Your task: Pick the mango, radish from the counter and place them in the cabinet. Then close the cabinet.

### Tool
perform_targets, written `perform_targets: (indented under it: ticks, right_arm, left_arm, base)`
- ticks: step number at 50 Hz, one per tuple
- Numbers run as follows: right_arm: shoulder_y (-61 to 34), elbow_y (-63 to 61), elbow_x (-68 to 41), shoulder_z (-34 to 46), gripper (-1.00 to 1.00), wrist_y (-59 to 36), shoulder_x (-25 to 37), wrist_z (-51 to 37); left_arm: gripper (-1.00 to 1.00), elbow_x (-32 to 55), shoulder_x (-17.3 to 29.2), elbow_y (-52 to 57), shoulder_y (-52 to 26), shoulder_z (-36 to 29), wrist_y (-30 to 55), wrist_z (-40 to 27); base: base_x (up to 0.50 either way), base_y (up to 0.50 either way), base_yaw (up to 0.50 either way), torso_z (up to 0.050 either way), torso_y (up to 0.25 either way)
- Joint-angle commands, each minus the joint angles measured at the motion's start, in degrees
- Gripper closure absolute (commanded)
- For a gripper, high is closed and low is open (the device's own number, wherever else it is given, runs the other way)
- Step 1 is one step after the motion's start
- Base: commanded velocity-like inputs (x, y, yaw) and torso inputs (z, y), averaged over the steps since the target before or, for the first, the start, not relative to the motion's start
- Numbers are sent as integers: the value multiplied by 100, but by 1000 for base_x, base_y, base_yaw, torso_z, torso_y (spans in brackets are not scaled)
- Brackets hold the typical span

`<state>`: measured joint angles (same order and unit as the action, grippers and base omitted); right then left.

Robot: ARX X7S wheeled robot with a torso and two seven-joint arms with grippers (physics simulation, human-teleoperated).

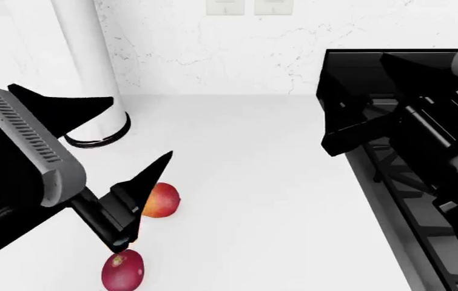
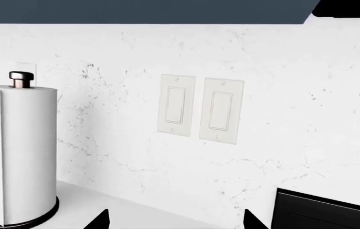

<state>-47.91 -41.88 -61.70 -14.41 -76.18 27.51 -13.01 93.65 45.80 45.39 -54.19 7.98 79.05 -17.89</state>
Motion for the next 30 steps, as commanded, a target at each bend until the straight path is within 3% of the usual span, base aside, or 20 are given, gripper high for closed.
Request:
perform_targets:
  ticks: [1, 13, 22, 30]
  right_arm:
    - [39, 25, -9, 45, -100, 76, 45, -26]
    - [145, 69, 95, 140, -100, 241, 90, 21]
    - [109, 68, 14, 148, -100, 195, 130, -62]
    - [158, 106, 63, 196, -100, 273, 153, -52]
  left_arm:
    - [-100, 379, 519, -151, 44, -1, 192, 252]
    - [-100, 158, 907, -109, 338, 15, 404, 752]
    - [-100, 878, 1303, -241, 143, -56, 223, 719]
    - [-100, 1278, 1466, -183, 572, 184, 73, 819]
  base:
    - [0, 0, 0, 0, 0]
    - [0, 0, 0, 0, 0]
    - [0, 0, 0, 0, 0]
    - [0, 0, 0, 0, 0]
